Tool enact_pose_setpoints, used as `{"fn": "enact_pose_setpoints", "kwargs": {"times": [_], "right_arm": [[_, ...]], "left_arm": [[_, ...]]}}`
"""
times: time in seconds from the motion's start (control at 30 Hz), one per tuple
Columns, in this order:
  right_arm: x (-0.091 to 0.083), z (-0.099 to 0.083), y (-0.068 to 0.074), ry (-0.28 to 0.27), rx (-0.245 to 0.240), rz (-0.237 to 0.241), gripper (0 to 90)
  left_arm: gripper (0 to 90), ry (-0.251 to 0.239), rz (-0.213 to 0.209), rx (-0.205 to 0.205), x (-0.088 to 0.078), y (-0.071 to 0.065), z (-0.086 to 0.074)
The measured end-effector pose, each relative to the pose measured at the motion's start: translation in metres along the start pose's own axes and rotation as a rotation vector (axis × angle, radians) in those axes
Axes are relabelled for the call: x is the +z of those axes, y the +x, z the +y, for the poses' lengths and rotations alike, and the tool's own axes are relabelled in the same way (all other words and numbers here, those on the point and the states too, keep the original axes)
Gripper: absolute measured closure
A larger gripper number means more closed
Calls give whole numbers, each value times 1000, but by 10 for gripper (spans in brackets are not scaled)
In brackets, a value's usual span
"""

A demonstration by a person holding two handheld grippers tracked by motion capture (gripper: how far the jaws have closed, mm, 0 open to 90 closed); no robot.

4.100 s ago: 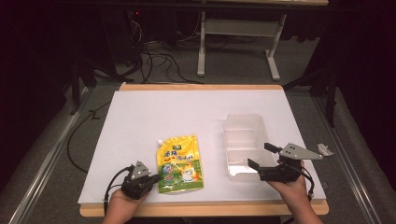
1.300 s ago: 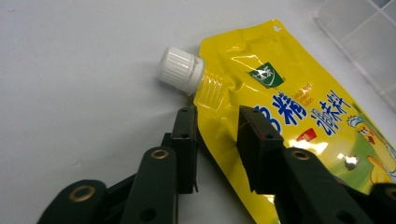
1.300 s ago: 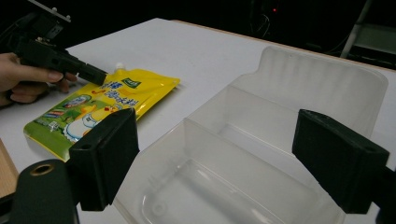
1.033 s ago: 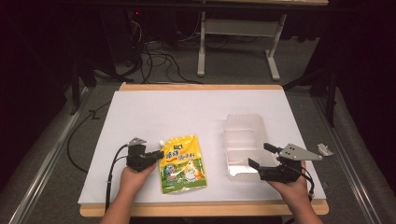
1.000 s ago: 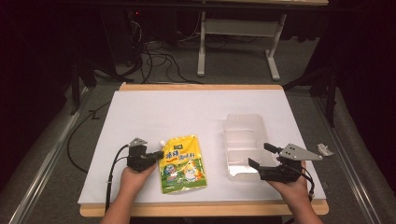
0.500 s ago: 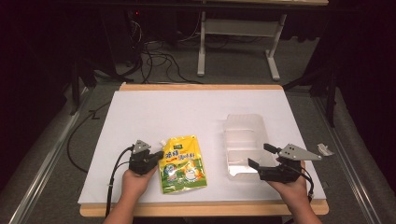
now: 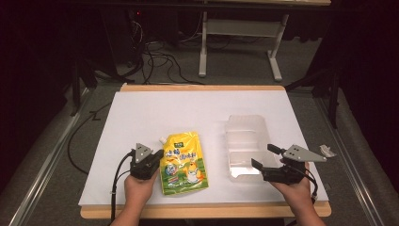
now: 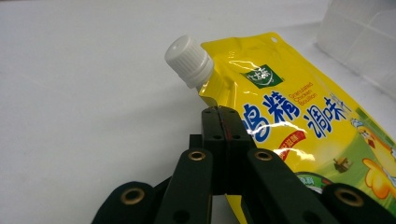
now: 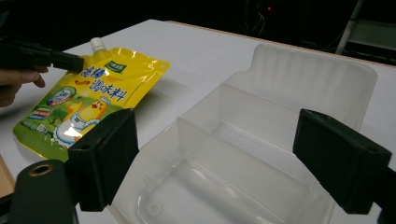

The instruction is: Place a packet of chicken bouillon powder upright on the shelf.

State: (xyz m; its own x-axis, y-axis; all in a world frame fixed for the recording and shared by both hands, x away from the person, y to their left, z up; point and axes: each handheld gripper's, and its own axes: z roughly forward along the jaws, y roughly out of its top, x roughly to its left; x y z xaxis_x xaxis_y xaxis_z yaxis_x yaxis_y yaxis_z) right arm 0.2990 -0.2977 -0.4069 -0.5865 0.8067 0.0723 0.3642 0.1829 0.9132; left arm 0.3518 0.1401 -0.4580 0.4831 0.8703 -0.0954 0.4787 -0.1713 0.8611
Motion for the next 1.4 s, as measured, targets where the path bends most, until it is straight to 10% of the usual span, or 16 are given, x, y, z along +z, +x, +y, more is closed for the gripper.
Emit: {"fn": "enact_pose_setpoints", "kwargs": {"times": [0.67,1.4], "right_arm": [[1,8,20,-5,-4,79,152],[50,35,74,77,15,198,63]], "left_arm": [[900,-259,71,229,-51,-50,11],[900,-364,13,347,-81,-78,11]]}}
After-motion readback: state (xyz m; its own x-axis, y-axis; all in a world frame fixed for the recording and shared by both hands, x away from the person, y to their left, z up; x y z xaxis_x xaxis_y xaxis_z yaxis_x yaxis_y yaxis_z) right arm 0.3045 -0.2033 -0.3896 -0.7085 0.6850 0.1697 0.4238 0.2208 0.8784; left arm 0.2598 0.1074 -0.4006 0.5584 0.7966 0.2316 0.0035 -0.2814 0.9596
